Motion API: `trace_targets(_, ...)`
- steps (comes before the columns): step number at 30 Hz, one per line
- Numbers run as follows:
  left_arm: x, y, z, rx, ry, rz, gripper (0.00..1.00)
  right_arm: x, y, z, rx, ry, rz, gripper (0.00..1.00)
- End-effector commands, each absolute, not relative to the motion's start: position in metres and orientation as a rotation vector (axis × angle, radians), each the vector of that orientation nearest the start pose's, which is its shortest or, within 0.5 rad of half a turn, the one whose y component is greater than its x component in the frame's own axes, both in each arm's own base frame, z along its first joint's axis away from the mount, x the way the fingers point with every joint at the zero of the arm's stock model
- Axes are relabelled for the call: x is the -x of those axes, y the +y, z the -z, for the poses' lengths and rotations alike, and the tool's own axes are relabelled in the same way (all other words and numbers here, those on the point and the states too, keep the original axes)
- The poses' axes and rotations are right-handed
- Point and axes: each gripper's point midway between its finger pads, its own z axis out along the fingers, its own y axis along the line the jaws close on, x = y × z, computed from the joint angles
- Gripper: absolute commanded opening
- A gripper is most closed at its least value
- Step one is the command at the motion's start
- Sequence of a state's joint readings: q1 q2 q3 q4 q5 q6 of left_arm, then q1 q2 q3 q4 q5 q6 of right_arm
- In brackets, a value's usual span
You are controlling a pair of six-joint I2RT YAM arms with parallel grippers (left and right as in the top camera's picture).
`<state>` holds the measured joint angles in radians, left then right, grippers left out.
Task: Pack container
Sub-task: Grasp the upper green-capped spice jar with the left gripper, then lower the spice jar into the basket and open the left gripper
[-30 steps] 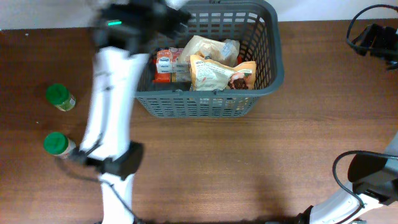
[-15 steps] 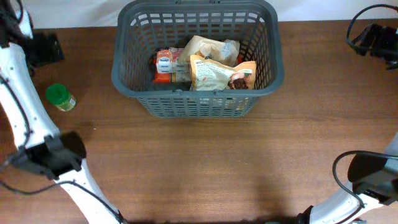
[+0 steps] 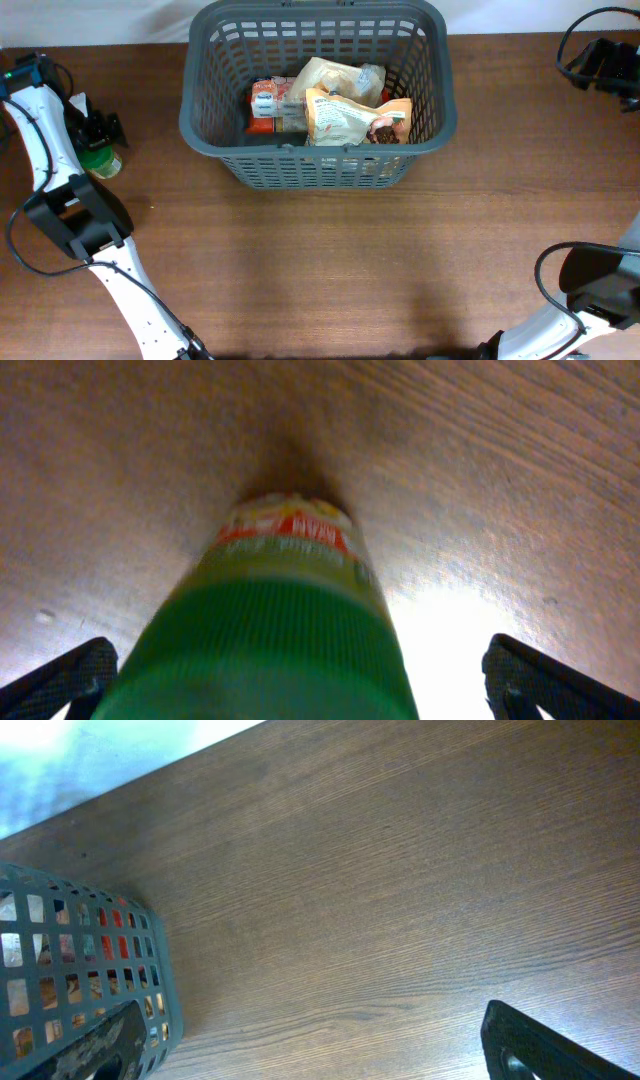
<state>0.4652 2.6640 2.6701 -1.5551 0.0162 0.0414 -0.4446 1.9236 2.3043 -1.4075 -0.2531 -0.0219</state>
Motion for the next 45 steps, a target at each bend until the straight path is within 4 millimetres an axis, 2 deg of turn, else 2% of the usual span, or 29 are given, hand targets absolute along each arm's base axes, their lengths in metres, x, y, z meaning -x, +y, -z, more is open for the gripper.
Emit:
trace_targets(1,-0.455,0.224,-0.034,0.635,3.059,0.035,1.00,-0.417,-0.150,-0.300,-0.459,2.518,-0.164,0.99)
trace_targets(6,-0.451,0.223,-0.015,0.645,3.104,0.043,0.97,-0.417,-0.150,-0.300,-0.459,2.518,-0.164,0.99)
trace_targets(8,-0.449,0.227,-0.013,0.648,3.111,0.013,0.91,-0.417,-0.150,-0.300,-0.459,2.518,-0.164,0.99)
trace_targets(10,-0.445,0.233,-0.013,0.650,3.123,-0.053,0.90,-0.417,-0.150,-0.300,-0.459,2.518,-0.164,0.99)
trace_targets(14,-0.445,0.234,-0.013,0.650,3.124,-0.059,0.89,-0.417,-0.150,-0.300,-0.459,2.518,-0.164,0.99)
trace_targets(16,-0.444,0.234,-0.013,0.651,3.127,-0.057,0.79,-0.417,-0.150,-0.300,-0.459,2.518,-0.163,0.99)
trace_targets(22,-0.441,0.228,-0.013,0.655,3.140,-0.018,0.72,-0.417,-0.150,-0.300,-0.459,2.518,-0.163,0.99)
trace_targets(24,-0.442,0.224,-0.013,0.655,3.137,0.024,0.63,-0.417,-0.150,-0.300,-0.459,2.518,-0.163,0.99)
trace_targets(27,-0.444,0.217,-0.014,0.656,3.133,0.084,0.46,-0.417,-0.150,-0.300,-0.459,2.518,-0.164,0.99)
trace_targets(29,-0.443,0.217,-0.014,0.656,3.136,0.087,0.45,-0.417,-0.150,-0.300,-0.459,2.518,-0.164,0.99)
trace_targets(32,-0.441,0.212,-0.020,0.658,3.141,0.123,0.14,-0.417,-0.150,-0.300,-0.459,2.518,-0.163,0.99)
trace_targets(33,-0.444,0.210,-0.033,0.649,3.122,0.133,0.03,-0.417,-0.150,-0.300,-0.459,2.518,-0.164,0.99)
trace_targets(34,-0.448,0.209,-0.049,0.627,3.091,0.116,0.02,-0.417,-0.150,-0.300,-0.459,2.518,-0.164,0.99)
trace_targets(35,-0.463,0.207,-0.087,0.565,2.991,0.080,0.02,-0.417,-0.150,-0.300,-0.459,2.518,-0.164,0.99)
trace_targets(36,-0.471,0.202,-0.111,0.515,2.931,0.078,0.02,-0.417,-0.150,-0.300,-0.459,2.518,-0.164,0.99)
trace_targets(37,-0.479,0.192,-0.146,0.443,2.853,0.064,0.02,-0.417,-0.150,-0.300,-0.459,2.518,-0.163,0.99)
trace_targets(38,-0.486,0.180,-0.190,0.353,2.752,0.034,0.02,-0.417,-0.150,-0.300,-0.459,2.518,-0.164,0.99)
trace_targets(39,-0.491,0.159,-0.247,0.216,2.619,-0.019,0.02,-0.417,-0.150,-0.300,-0.459,2.518,-0.163,0.99)
trace_targets(40,-0.492,0.147,-0.271,0.148,2.561,-0.037,0.02,-0.417,-0.150,-0.300,-0.459,2.518,-0.163,0.98)
trace_targets(41,-0.492,0.113,-0.320,-0.026,2.438,-0.063,0.02,-0.417,-0.150,-0.300,-0.459,2.518,-0.163,0.99)
trace_targets(42,-0.488,0.087,-0.349,-0.147,2.361,-0.080,0.02,-0.417,-0.150,-0.300,-0.459,2.518,-0.164,0.99)
trace_targets(43,-0.481,0.053,-0.379,-0.301,2.275,-0.104,0.02,-0.417,-0.150,-0.300,-0.459,2.518,-0.163,0.99)
trace_targets(45,-0.462,-0.018,-0.415,-0.615,2.128,-0.140,0.02,-0.417,-0.150,-0.300,-0.459,2.518,-0.163,0.99)
